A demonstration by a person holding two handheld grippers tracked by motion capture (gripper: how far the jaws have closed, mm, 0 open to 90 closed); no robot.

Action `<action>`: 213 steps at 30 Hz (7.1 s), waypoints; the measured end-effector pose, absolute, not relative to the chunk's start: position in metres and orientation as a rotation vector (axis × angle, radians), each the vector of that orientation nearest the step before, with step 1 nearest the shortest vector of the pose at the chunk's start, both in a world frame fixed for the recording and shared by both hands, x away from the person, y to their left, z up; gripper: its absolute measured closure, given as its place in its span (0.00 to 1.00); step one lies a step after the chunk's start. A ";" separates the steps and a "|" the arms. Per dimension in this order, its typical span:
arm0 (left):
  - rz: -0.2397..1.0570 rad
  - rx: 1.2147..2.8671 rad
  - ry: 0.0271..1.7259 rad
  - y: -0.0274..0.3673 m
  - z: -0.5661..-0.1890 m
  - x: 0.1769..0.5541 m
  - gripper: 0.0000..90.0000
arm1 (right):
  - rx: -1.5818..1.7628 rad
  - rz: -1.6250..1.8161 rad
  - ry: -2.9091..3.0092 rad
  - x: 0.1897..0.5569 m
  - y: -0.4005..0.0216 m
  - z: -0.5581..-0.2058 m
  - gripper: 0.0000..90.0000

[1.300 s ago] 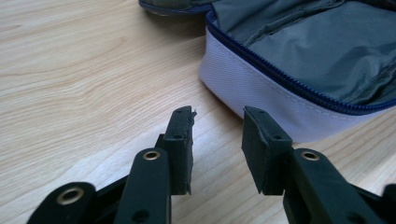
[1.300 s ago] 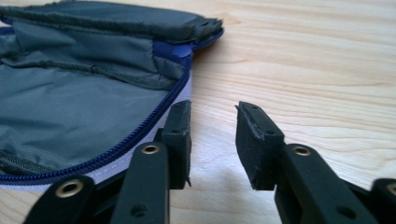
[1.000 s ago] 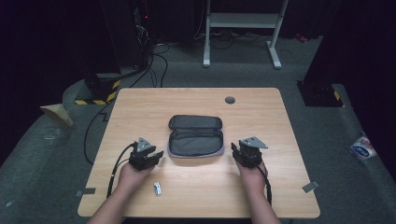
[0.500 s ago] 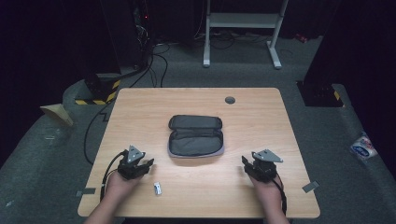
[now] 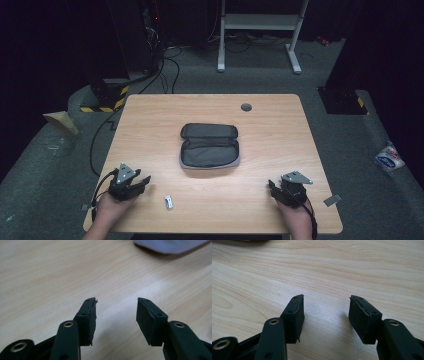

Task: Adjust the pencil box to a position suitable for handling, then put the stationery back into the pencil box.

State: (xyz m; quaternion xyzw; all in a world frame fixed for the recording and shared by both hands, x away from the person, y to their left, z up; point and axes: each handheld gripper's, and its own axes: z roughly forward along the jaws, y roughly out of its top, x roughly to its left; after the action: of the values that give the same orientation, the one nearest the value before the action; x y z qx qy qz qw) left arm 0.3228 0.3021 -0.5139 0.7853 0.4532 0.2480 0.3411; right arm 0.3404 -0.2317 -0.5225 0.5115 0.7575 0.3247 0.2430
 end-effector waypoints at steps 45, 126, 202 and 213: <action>0.493 2.125 1.028 0.268 -0.515 0.288 0.48 | 1.456 0.873 2.039 0.343 -0.231 -0.523 0.44; 0.575 2.000 1.199 0.284 -0.528 0.318 0.66 | 1.452 0.877 2.038 0.344 -0.231 -0.523 0.47; 0.615 1.886 1.067 0.256 -0.500 0.318 0.81 | 1.450 0.881 2.043 0.344 -0.231 -0.523 0.47; 0.606 1.846 1.021 0.231 -0.491 0.328 0.81 | 1.448 0.881 2.043 0.344 -0.231 -0.523 0.47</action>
State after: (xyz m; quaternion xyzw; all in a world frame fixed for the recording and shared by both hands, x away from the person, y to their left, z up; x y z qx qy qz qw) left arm 0.3284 0.2314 -0.4906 0.7486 0.4142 0.2457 0.4558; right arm 0.3441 -0.2307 -0.5231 0.5294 0.7469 0.3221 0.2411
